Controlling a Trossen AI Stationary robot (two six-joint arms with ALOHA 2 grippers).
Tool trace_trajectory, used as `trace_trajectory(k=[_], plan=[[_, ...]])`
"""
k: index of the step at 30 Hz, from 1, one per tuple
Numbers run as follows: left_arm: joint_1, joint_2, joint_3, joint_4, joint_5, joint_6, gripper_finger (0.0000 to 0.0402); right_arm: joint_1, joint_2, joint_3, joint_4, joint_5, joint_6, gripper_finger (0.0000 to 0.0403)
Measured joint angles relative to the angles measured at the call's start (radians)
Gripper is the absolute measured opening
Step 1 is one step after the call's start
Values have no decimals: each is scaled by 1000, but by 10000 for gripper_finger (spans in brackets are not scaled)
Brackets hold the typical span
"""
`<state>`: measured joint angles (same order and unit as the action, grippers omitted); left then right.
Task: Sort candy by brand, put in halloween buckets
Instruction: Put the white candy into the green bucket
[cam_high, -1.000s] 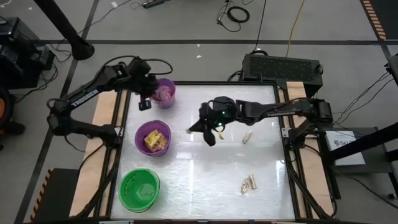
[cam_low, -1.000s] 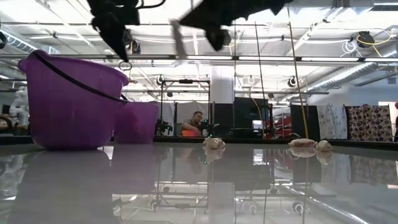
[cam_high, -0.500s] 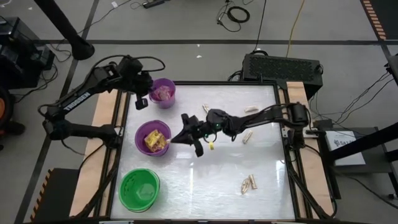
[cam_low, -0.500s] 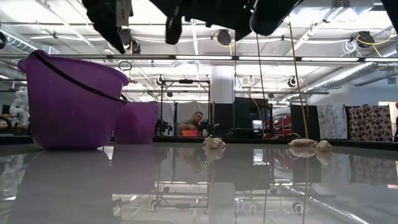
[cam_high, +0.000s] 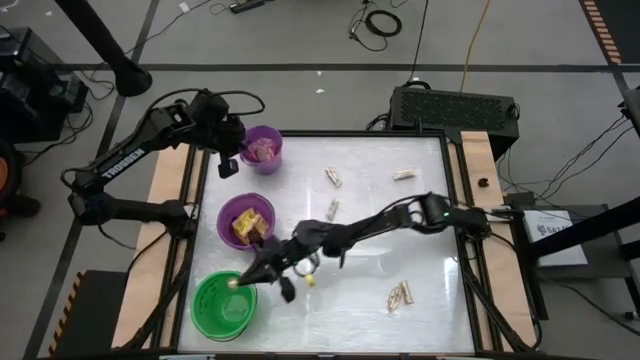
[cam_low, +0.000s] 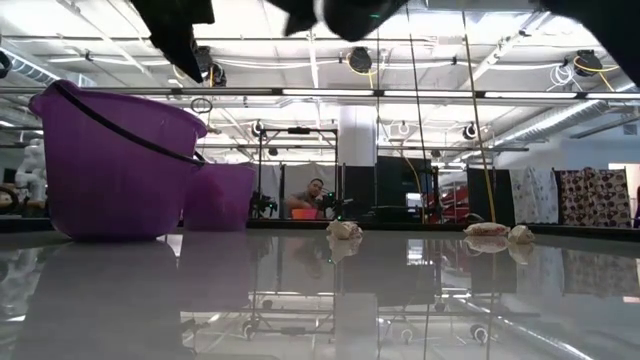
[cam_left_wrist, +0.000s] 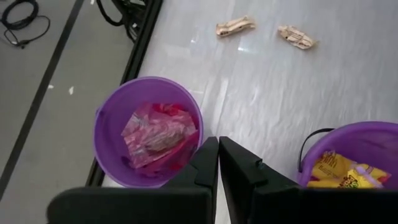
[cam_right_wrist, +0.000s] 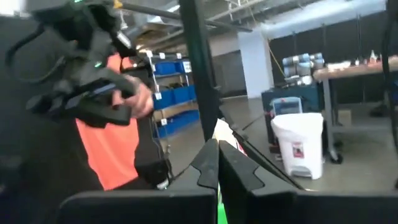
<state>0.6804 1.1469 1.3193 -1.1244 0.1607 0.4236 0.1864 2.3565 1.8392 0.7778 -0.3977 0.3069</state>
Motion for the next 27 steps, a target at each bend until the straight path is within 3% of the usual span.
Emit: trace_trajectory(k=[9, 19, 27], plan=[[0, -16, 0, -8, 15, 2, 23, 10, 241, 356, -249, -6, 239, 0], [0, -62, 0, -3, 39, -25, 23, 39, 250, 373, -394, 32, 362, 7], [0, -88, 0, -5, 49, -27, 23, 24, 250, 373, -393, 4, 363, 75]])
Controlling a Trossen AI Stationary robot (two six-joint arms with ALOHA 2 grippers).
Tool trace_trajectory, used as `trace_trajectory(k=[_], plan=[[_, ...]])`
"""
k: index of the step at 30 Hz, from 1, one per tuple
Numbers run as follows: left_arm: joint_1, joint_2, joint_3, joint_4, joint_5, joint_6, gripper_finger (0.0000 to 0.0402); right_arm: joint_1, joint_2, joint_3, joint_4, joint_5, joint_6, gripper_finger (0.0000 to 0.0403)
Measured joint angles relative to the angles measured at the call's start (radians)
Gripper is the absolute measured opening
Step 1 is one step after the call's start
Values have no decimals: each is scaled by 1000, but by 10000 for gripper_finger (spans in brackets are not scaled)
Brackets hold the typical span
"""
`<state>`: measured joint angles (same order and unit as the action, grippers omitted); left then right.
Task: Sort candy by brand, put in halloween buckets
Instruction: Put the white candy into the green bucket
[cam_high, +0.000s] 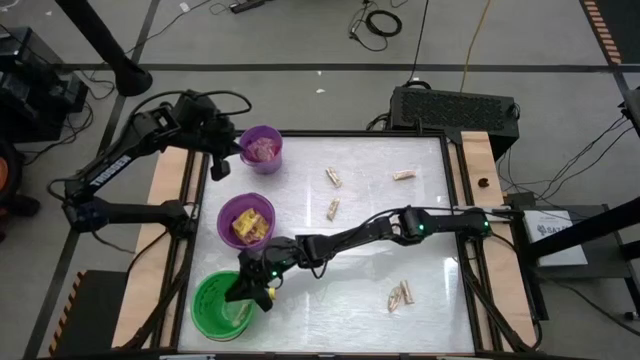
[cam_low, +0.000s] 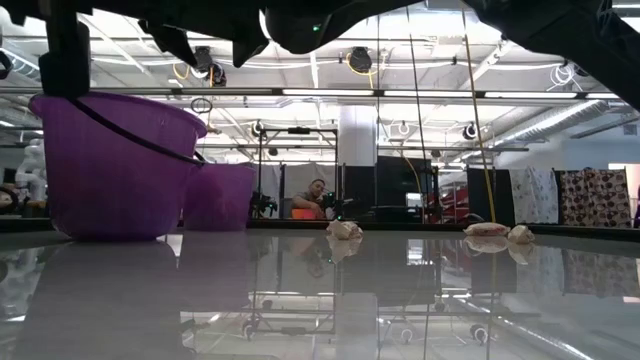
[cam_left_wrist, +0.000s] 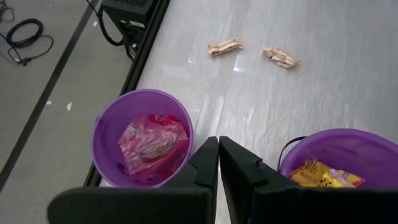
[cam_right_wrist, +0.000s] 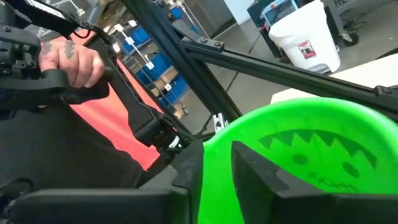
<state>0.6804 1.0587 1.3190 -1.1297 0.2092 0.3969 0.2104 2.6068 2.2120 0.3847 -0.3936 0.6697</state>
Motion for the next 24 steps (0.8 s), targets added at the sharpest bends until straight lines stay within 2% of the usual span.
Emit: trace_trajectory(k=[5, 12, 19, 22, 24], plan=[[0, -20, 0, -4, 0, -3, 23, -11, 0, 0, 8, -34, -5, 101], [0, -45, 0, -4, 0, -27, 23, -38, -53, -1, -128, -143, -22, 86], [0, -47, 0, -2, 0, -54, 23, -79, -221, -1, -549, -186, -239, 70], [0, -47, 0, -2, 0, -72, 23, -99, -307, -1, -820, -158, -352, 66], [0, -47, 0, -4, 0, -82, 23, -113, -355, 0, -1007, -85, -422, 64]])
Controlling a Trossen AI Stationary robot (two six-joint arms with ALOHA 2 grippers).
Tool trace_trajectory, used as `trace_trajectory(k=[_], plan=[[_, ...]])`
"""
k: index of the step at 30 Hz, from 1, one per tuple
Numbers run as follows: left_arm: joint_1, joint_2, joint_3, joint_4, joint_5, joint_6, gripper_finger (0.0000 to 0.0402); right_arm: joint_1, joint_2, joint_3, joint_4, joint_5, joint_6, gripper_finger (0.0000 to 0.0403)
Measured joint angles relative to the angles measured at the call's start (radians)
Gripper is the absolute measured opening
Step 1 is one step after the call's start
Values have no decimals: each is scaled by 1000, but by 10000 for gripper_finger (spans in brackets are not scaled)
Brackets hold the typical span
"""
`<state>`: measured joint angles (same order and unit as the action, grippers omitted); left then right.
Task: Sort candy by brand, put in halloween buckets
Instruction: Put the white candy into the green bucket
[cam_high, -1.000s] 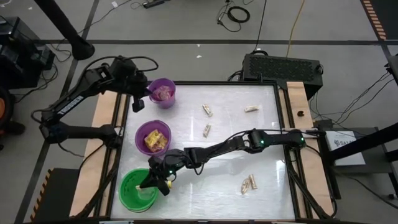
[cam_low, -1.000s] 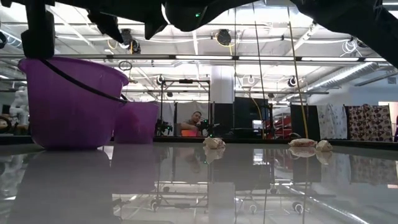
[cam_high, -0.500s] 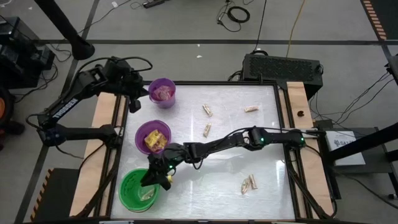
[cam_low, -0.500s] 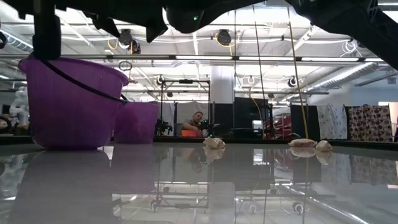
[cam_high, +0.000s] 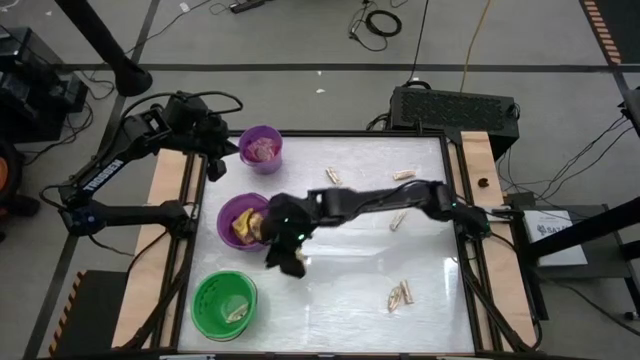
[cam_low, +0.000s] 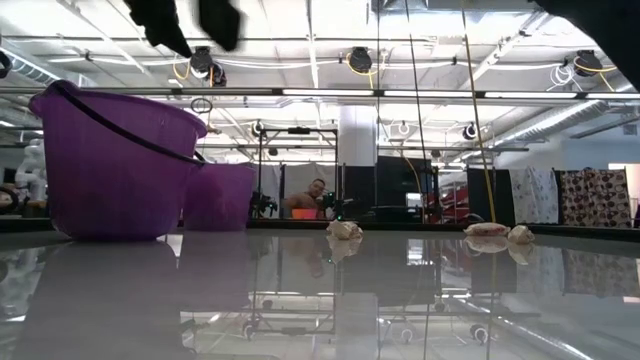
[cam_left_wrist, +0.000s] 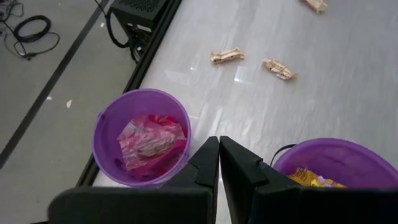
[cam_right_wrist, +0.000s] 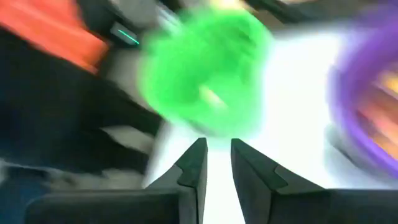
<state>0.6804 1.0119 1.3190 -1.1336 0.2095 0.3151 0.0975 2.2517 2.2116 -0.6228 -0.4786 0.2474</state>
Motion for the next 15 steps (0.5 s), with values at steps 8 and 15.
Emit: trace_trajectory(k=[8, 15], plan=[[0, -1, 0, 0, 0, -49, 23, -66, -55, -1, -533, 350, -180, 63], [0, -1, 0, 5, 0, -49, 23, -197, -44, -28, -629, 356, -198, 63]])
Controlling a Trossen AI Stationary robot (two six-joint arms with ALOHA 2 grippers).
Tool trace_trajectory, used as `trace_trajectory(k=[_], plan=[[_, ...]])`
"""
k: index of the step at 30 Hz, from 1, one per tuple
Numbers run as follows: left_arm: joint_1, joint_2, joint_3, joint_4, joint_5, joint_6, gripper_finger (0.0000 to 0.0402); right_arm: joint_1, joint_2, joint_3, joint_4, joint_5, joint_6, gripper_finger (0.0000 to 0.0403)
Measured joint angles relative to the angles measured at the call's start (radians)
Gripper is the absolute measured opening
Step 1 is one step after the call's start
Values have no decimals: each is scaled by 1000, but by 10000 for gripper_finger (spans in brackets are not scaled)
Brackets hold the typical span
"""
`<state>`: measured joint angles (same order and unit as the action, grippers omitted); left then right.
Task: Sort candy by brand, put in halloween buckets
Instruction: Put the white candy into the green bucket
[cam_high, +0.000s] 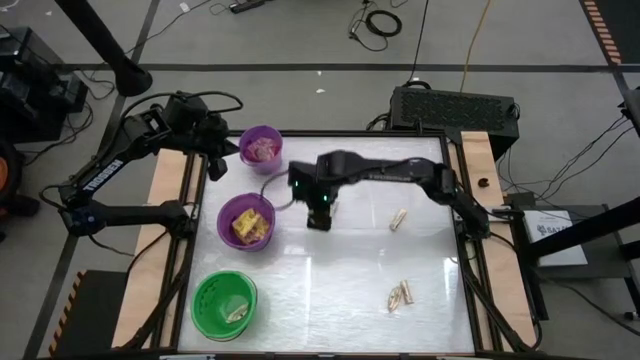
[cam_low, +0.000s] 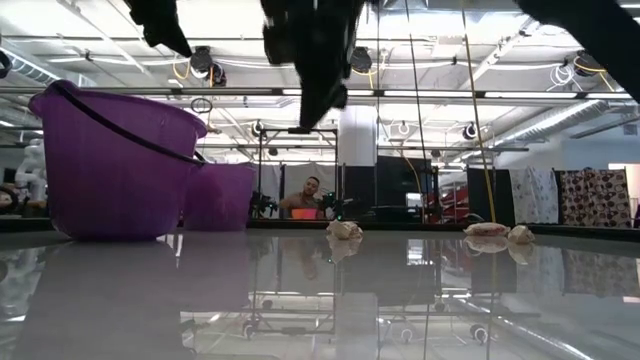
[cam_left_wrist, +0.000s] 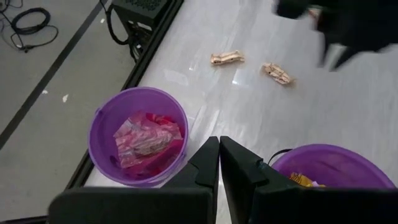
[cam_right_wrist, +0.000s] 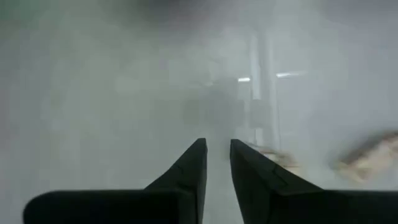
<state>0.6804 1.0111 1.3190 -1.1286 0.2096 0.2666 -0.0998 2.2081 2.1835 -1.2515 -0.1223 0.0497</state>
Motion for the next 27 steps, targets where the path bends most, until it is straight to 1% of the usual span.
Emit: trace_trajectory(k=[5, 9, 11, 14, 20, 23, 27], plan=[[-16, 0, 0, 25, 27, -17, 23, -111, 0, -8, -21, 54, 130, 63], [-43, 0, 0, 81, 31, -3, 23, -181, 0, -10, -51, 126, 213, 63], [-57, 0, 0, 89, 32, -18, 23, -206, 0, -9, -47, 141, 205, 63], [-83, 0, 0, 89, 32, -22, 23, -239, 0, -9, -28, 145, 141, 63], [-94, 3, 0, 110, 32, 1, 23, -336, -12, -9, 53, 158, 119, 63], [-94, 8, -26, 170, 31, 2, 23, -382, -15, -9, 53, 154, 94, 63], [-93, 8, -103, 287, 25, -17, 23, -423, -14, -9, 56, 148, 52, 63]])
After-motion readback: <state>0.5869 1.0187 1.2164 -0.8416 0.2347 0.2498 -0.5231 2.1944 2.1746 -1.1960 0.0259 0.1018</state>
